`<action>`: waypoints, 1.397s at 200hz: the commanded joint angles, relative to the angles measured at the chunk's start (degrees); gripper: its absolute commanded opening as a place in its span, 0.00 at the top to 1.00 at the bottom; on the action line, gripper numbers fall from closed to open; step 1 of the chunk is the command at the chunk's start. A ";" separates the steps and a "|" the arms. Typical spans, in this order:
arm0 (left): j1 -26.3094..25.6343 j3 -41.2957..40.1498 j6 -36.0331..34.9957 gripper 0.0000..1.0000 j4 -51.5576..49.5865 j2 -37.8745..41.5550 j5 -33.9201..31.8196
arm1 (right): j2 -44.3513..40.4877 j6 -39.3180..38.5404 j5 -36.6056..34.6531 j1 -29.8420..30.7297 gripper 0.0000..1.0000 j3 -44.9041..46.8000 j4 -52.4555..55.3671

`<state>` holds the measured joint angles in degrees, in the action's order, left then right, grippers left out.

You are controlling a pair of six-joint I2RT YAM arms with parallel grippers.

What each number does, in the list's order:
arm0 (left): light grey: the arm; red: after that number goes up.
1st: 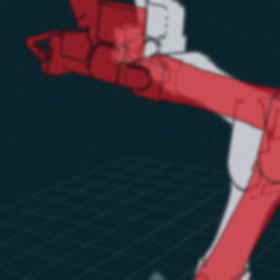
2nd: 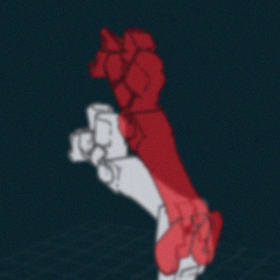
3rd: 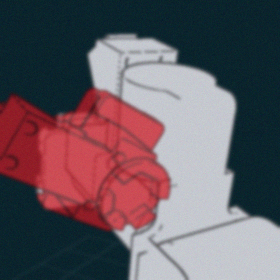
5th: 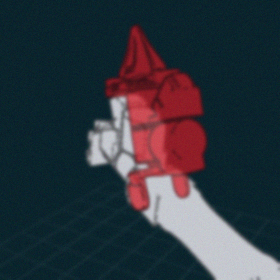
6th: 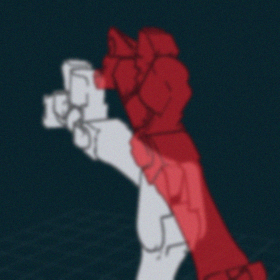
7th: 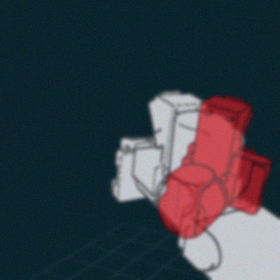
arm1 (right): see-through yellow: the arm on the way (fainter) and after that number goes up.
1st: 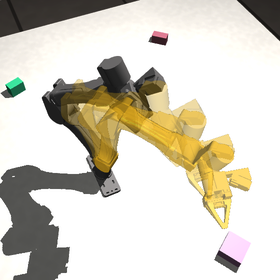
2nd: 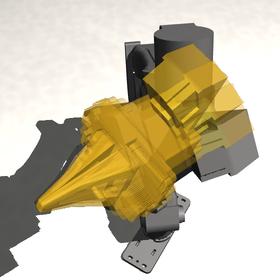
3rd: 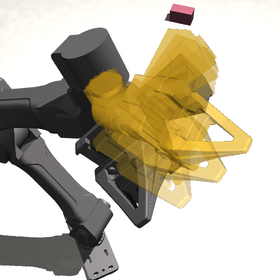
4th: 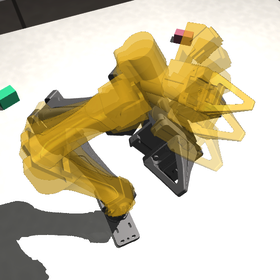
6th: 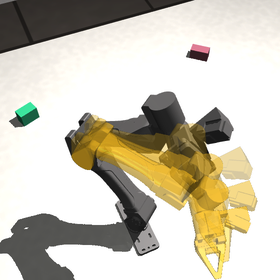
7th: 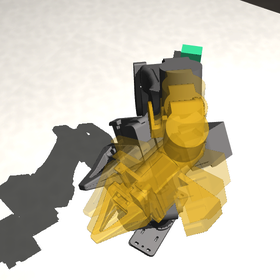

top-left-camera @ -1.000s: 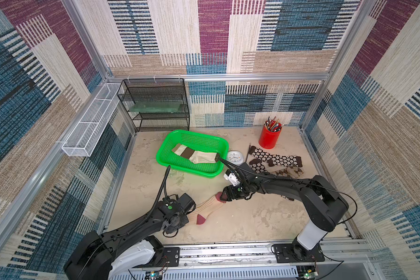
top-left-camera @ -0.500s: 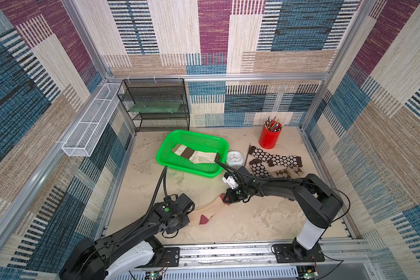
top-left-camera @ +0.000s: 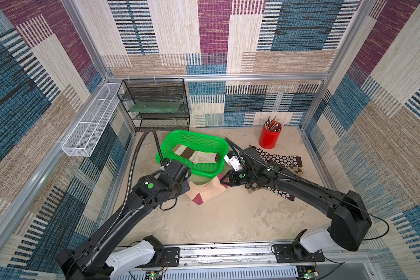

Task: Place the socks together as a pair
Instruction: Pick up a pair of socks from the center of the board, then place a pair of socks in the bin.

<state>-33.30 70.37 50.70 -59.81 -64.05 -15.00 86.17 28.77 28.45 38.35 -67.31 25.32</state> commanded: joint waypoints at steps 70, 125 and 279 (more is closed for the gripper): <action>20.88 33.56 -27.45 0.86 4.00 -33.87 7.51 | 18.92 7.90 -3.68 -3.69 1.00 -20.19 -3.91; 25.31 50.38 -32.52 0.86 4.08 -50.80 11.78 | 27.92 10.66 -6.91 -4.54 1.00 -27.05 -7.44; 26.80 62.39 -33.57 0.56 -1.51 -69.81 11.02 | 44.35 10.44 -19.42 -4.51 0.93 -42.26 0.97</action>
<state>-6.52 134.56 17.63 -62.33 -134.50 -2.90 130.04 39.51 12.64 33.74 -108.64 24.53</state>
